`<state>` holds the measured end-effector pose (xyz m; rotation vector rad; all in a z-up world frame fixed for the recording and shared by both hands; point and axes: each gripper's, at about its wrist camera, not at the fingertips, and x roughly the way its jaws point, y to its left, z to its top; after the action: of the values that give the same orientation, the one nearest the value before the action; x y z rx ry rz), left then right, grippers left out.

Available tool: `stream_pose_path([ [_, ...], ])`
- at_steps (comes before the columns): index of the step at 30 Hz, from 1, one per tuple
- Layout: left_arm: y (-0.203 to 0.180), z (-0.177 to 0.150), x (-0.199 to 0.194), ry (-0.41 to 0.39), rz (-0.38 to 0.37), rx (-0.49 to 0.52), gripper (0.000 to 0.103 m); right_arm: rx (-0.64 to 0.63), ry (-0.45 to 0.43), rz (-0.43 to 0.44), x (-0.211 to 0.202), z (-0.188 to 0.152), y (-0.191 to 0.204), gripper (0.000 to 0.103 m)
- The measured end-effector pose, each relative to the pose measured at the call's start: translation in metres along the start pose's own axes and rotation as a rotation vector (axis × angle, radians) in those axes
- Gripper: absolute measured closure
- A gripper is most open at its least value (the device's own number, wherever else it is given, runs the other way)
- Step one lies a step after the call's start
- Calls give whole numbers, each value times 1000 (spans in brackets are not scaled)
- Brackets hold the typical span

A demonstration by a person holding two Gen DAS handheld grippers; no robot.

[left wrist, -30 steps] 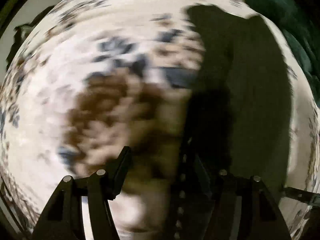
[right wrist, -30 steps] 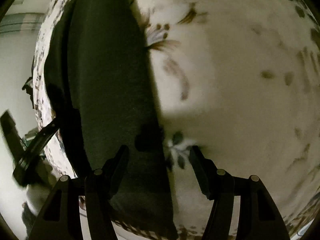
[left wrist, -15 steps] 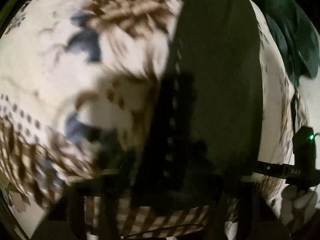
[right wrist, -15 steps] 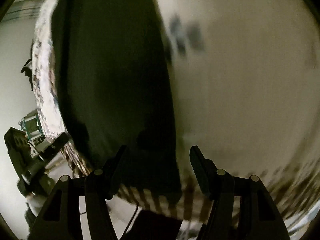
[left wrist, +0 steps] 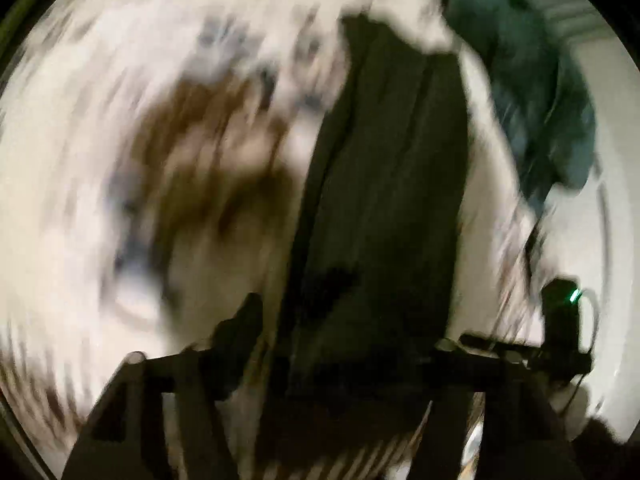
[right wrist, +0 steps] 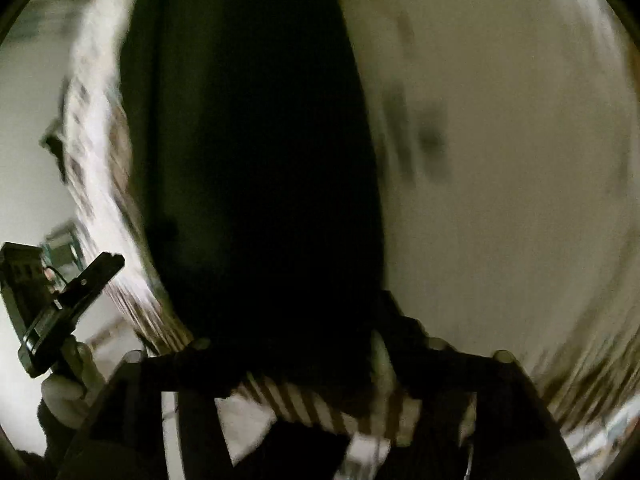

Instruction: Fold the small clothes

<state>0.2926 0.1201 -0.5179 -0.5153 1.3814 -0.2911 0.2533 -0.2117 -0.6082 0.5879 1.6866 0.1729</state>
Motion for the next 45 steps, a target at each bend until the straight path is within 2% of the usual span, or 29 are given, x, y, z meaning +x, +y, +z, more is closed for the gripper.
stream_pose_path([
  [3, -27, 97, 27, -92, -17, 60, 41, -4, -135, -11, -25, 76, 6, 41],
  [4, -32, 120, 34, -108, -12, 80, 41, -8, -179, -26, -31, 99, 9, 41],
  [6, -46, 176, 59, -114, -19, 101, 41, 0, -272, -31, -46, 160, 12, 41],
  [9, -53, 228, 96, -107, 25, 120, 44, 30, -331, 8, -58, 223, 12, 41],
  [10, -59, 237, 108, -109, 50, 127, 62, 43, -339, 12, -65, 242, 4, 41],
  [11, -59, 247, 116, -123, 39, 144, 92, 55, -346, 21, -66, 259, 1, 42],
  [12, -56, 249, 117, -129, 53, 162, 100, 67, -362, 23, -67, 271, -1, 54],
  [13, -57, 249, 115, -150, 80, 199, 100, 72, -377, 23, -70, 278, -5, 69],
  [14, -52, 248, 111, -161, 91, 218, 100, 82, -376, 13, -70, 282, -8, 79],
  [15, -48, 249, 107, -172, 106, 233, 100, 97, -390, -3, -73, 283, -14, 82],
  [18, -20, 262, 113, -137, 120, 214, 99, 143, -417, -11, -72, 283, -25, 85],
  [22, -26, 264, 120, -117, 138, 249, 99, 210, -391, -14, -59, 295, -25, 84],
  [25, -28, 260, 110, -98, 86, 213, 93, 197, -365, -6, -54, 297, -9, 79],
  [26, -28, 254, 103, -89, 54, 187, 87, 175, -355, -12, -58, 293, -4, 74],
  [27, -29, 246, 97, -80, 19, 168, 70, 156, -342, -19, -58, 289, 2, 66],
  [28, -30, 233, 90, -76, -39, 148, 47, 135, -329, -20, -59, 283, 5, 60],
  [29, -30, 222, 87, -72, -68, 127, 41, 114, -318, -17, -59, 274, 6, 53],
  [31, -29, 196, 92, -21, -124, 90, 40, 79, -283, -11, -54, 251, 7, 52],
  [32, -30, 183, 97, 3, -126, 92, 41, 71, -251, -10, -49, 238, 3, 51],
  [33, -33, 173, 102, -4, -92, 118, 63, 70, -214, 2, -41, 225, 1, 51],
  [34, -36, 164, 105, -20, -50, 160, 93, 69, -193, 9, -33, 216, 0, 51],
  [35, -36, 159, 106, -40, -1, 196, 93, 61, -186, -7, -23, 203, -1, 53],
  [36, -32, 157, 105, -61, 17, 202, 94, 54, -213, -23, -21, 197, -2, 70],
  [38, -17, 162, 108, -55, 11, 159, 94, 69, -252, -40, -20, 191, -6, 79],
  [41, -18, 167, 106, -34, -7, 160, 93, 124, -261, -30, -16, 190, -10, 80],
  [42, -19, 167, 102, -25, -25, 154, 89, 118, -256, -35, -16, 189, -8, 79],
  [43, -20, 165, 97, -11, -36, 142, 80, 116, -245, -30, -18, 187, -6, 79],
  [44, -21, 162, 92, 10, -31, 134, 74, 119, -230, -15, -21, 185, -3, 73],
  [45, -21, 155, 87, 26, -39, 132, 61, 121, -213, 2, -23, 181, -1, 68],
])
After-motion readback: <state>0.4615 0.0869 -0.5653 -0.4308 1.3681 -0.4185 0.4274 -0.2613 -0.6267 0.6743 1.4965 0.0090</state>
